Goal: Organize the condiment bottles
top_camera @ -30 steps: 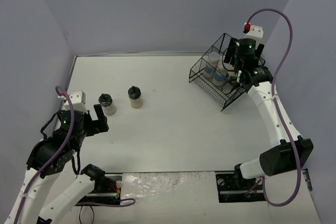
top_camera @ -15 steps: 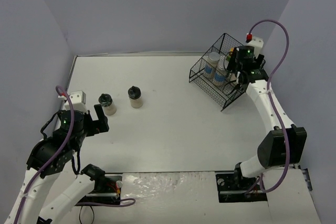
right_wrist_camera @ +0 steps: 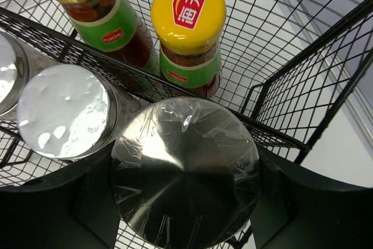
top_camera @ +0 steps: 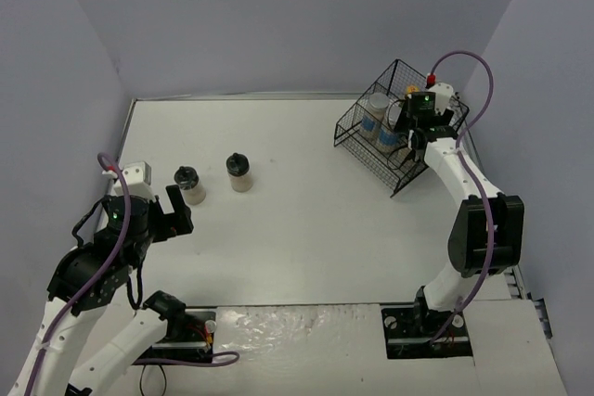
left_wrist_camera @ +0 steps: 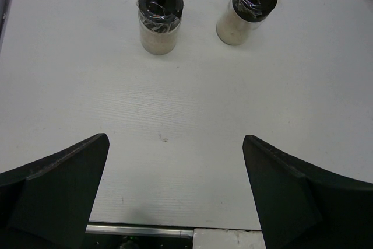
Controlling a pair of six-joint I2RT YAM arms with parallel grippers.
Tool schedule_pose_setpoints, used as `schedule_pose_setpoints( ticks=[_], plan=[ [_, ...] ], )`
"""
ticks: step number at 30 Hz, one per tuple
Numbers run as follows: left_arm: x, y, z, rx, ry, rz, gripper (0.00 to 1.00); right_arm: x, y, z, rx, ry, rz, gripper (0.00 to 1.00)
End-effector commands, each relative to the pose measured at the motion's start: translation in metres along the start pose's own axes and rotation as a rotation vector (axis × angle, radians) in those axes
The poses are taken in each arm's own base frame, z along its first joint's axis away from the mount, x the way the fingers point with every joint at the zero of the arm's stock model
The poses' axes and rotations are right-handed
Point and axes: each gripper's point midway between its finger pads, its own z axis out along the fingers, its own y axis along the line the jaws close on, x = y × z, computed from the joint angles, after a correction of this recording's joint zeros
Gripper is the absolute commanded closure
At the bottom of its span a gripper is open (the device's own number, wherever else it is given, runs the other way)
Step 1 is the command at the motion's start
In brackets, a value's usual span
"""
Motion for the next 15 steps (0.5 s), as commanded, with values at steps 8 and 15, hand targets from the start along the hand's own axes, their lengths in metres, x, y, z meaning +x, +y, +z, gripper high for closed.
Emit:
schedule_pose_setpoints(
  ticks=[8,15],
  plan=[
    [-0.009,-0.005,0.000,0.013,-0.028,-0.037,0.03,-0.036,0.006,0.007,-0.020,-0.128,0.110,0.38],
    [-0.008,-0.007,0.004,0.015,-0.023,-0.037,0.03,-0.047,0.006,-0.010,-0.056,-0.147,0.107,0.09]
  ],
)
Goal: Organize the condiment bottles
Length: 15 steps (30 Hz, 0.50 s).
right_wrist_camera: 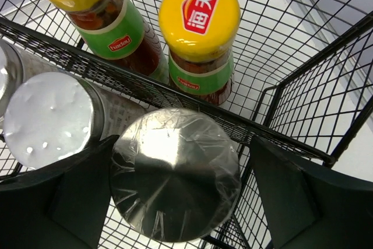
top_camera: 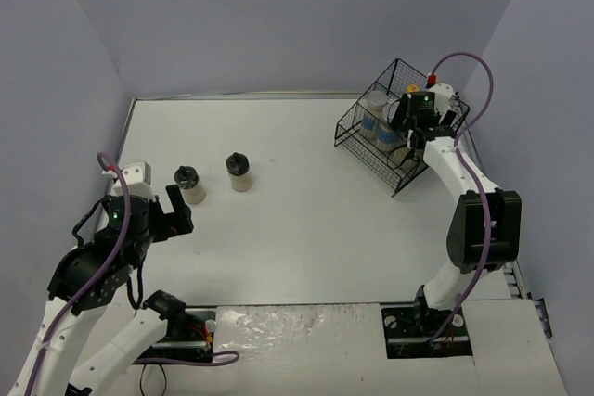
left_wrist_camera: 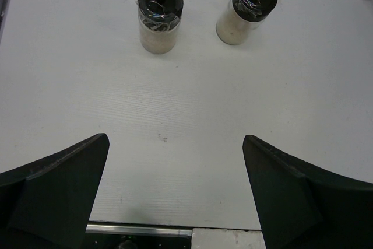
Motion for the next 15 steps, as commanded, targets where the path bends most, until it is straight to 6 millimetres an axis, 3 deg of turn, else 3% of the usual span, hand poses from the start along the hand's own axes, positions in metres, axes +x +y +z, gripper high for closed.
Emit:
schedule_pose_setpoints(
  ticks=[1,6,8,12,15],
  plan=[
    [-0.009,-0.008,0.004,0.017,-0.024,-0.028,0.03,-0.051,0.004,-0.024,-0.050,-0.142,0.062,0.07],
    [-0.011,-0.011,0.007,0.025,-0.023,-0.024,0.03,-0.074,0.018,-0.055,-0.141,-0.173,0.031,0.02],
    [-0.013,-0.013,0.008,0.027,-0.023,-0.020,0.03,-0.093,0.036,-0.085,-0.238,-0.220,-0.003,0.00],
    [-0.015,-0.015,0.009,0.031,-0.026,-0.018,0.03,-0.106,0.083,-0.135,-0.433,-0.280,-0.122,0.00],
    [-0.014,-0.016,0.012,0.033,-0.024,-0.017,0.03,-0.094,0.136,-0.172,-0.654,-0.286,-0.250,0.00]
  ],
)
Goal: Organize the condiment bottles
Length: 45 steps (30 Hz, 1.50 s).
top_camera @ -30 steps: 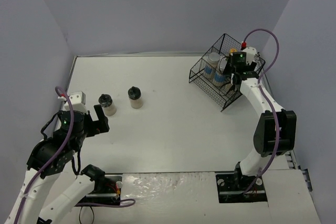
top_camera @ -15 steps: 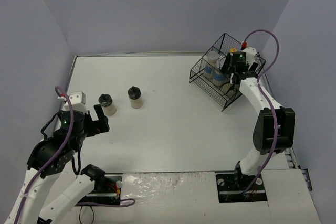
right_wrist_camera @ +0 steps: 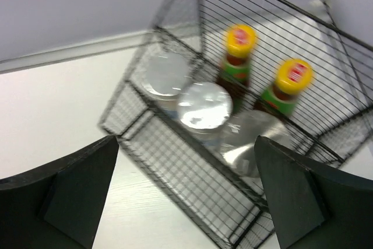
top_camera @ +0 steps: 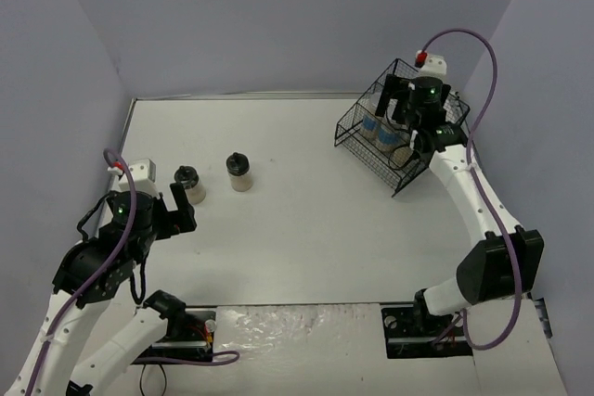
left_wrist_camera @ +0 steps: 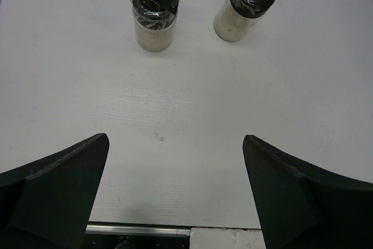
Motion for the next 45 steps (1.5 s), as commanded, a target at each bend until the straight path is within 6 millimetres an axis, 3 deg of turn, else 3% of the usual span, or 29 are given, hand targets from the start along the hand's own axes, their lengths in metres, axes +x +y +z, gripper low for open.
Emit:
schedule_pose_setpoints(
  ticks=[1,6,7,10,11,12,19,26,38,43,45],
  plan=[
    [-0.016,-0.012,0.007,0.028,-0.044,-0.021,0.03,-0.039,0.102,-0.042,-0.406,-0.109,-0.161,0.00],
    [-0.018,-0.013,0.007,0.031,-0.046,-0.019,0.03,0.008,0.191,-0.049,-0.688,-0.043,-0.340,0.00],
    [-0.018,-0.013,0.006,0.032,-0.047,-0.018,0.03,0.025,0.214,-0.050,-0.761,-0.022,-0.371,0.00],
    [-0.017,-0.010,0.004,0.023,-0.043,-0.017,0.03,0.047,0.255,-0.052,-0.871,-0.008,-0.417,0.00],
    [-0.017,-0.009,0.003,0.020,-0.043,-0.016,0.03,0.064,0.268,-0.045,-0.896,0.018,-0.435,0.00],
    [-0.016,-0.008,0.002,0.019,-0.044,-0.018,0.03,0.066,0.286,-0.053,-0.943,0.004,-0.461,0.00],
    [-0.005,0.001,-0.002,-0.014,-0.008,-0.013,0.03,0.127,0.349,-0.051,-1.096,0.056,-0.571,0.00],
    [-0.006,0.005,-0.008,-0.021,-0.013,-0.024,0.03,0.166,0.388,-0.047,-1.163,0.087,-0.612,0.00],
    [-0.005,0.007,-0.013,-0.025,-0.008,-0.033,0.03,0.200,0.408,-0.024,-1.144,0.116,-0.617,0.02],
    [-0.005,0.007,-0.013,-0.027,-0.007,-0.034,0.03,0.203,0.409,-0.021,-1.132,0.116,-0.610,0.12],
    [-0.005,0.007,-0.013,-0.028,-0.006,-0.034,0.03,0.202,0.409,-0.021,-1.123,0.113,-0.608,0.23]
  ],
)
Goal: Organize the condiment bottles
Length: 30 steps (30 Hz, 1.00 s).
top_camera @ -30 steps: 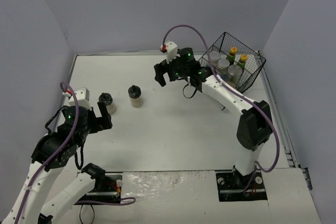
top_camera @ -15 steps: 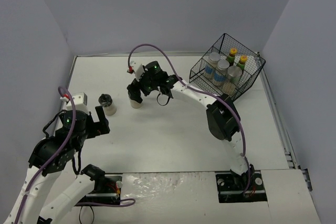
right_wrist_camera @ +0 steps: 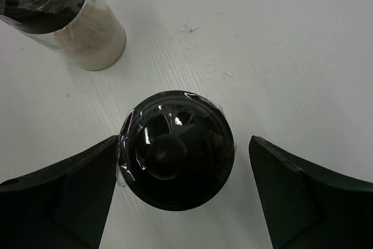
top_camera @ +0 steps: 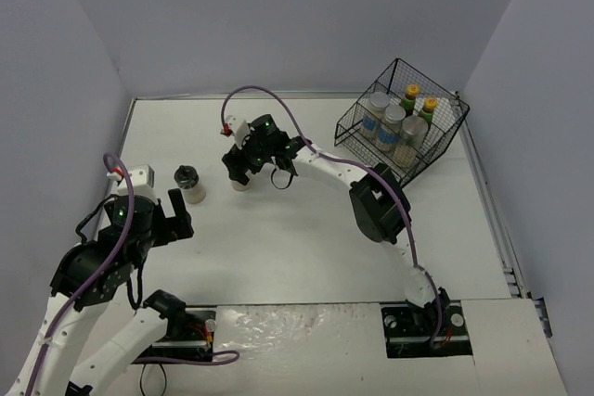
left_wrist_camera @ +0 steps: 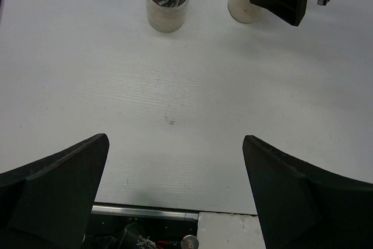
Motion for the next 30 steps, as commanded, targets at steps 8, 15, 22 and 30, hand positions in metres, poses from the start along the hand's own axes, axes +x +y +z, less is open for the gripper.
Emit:
schedule_pose_setpoints(
  ticks=[8,15,22,30],
  plan=[
    [-0.019,-0.006,-0.004,0.016,-0.063,-0.044,0.03,-0.057,-0.010,-0.029,0.084,-0.155,-0.045,0.73],
    [-0.019,-0.010,0.002,0.020,-0.059,-0.049,0.03,-0.080,-0.022,-0.089,0.198,-0.246,0.006,1.00],
    [-0.020,-0.015,0.011,0.022,-0.053,-0.059,0.03,-0.090,-0.066,-0.187,0.550,-0.329,0.225,1.00],
    [-0.020,-0.021,0.021,0.023,-0.041,-0.063,0.03,-0.048,-0.134,-0.282,0.924,-0.394,0.486,1.00]
  ],
)
